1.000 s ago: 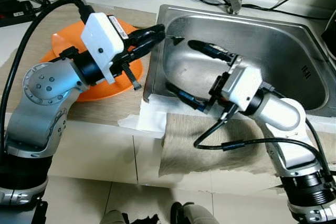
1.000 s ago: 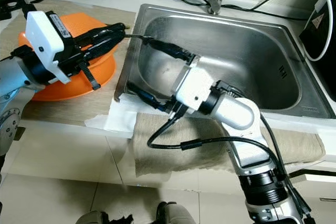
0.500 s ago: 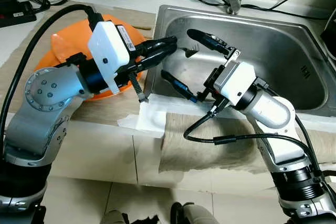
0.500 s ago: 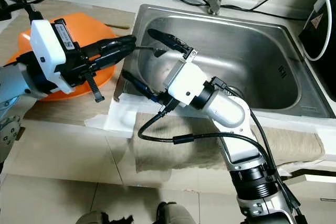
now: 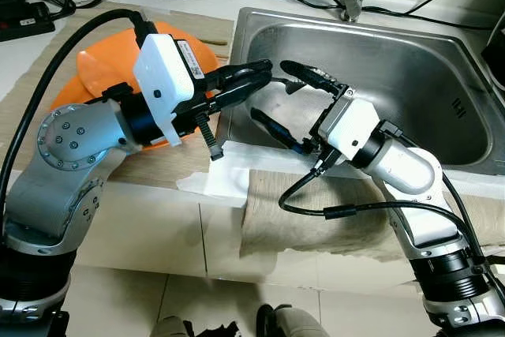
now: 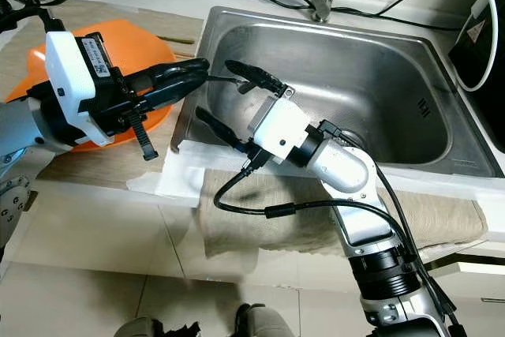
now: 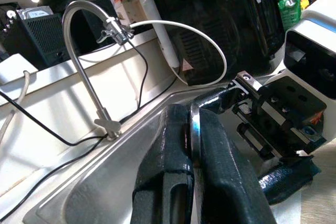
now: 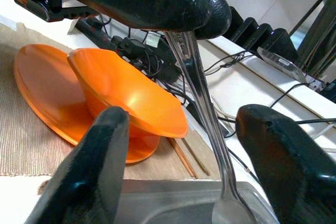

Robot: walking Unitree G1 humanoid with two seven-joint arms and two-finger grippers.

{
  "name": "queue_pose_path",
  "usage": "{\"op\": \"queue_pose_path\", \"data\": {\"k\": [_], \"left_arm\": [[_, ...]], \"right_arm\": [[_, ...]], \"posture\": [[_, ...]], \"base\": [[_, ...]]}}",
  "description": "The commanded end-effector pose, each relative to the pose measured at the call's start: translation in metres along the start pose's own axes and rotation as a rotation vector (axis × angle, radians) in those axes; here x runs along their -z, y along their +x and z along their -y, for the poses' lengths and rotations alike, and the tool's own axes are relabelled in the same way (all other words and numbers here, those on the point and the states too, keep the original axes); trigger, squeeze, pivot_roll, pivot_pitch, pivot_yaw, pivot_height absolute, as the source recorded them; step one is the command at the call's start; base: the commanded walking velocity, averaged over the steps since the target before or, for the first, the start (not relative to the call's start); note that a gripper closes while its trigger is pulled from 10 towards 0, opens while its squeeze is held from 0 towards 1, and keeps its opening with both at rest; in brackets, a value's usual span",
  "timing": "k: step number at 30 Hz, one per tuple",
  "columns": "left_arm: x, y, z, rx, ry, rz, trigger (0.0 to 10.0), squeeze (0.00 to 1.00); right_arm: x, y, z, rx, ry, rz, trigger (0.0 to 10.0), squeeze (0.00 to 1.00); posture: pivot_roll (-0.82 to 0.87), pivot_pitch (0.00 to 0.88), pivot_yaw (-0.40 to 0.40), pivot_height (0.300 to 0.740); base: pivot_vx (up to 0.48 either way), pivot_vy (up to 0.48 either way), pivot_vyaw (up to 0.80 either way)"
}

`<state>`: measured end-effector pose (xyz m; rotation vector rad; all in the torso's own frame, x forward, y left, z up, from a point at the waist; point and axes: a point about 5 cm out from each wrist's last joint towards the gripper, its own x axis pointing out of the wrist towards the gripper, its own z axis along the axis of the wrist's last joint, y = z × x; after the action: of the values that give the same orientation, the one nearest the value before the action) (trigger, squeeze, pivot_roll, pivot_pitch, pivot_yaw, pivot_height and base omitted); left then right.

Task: Kitchen organization

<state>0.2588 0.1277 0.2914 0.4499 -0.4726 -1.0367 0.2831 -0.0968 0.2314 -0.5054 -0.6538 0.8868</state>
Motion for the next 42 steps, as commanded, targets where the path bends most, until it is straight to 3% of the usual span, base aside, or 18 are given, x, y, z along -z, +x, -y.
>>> {"op": "queue_pose_path", "data": {"k": [1,42], "left_arm": [[-0.0068,0.0003,0.0043,0.031,0.013,0.016,0.0,0.0],[-0.0049,0.0023,0.0039,0.047,-0.01,0.013,0.0,0.0]], "right_arm": [[0.0029,-0.003,-0.0018,-0.02,0.003,-0.019,0.0,0.0],[0.0031,-0.0072,-0.0002,-0.012,0.018,-0.022,0.0,0.0]], "posture": [[-0.11,0.142,-0.084,0.74],[-0.13,0.148,-0.071,0.74]], "base": [[0.0,0.0,0.0],[0.0,0.0,0.0]]}}
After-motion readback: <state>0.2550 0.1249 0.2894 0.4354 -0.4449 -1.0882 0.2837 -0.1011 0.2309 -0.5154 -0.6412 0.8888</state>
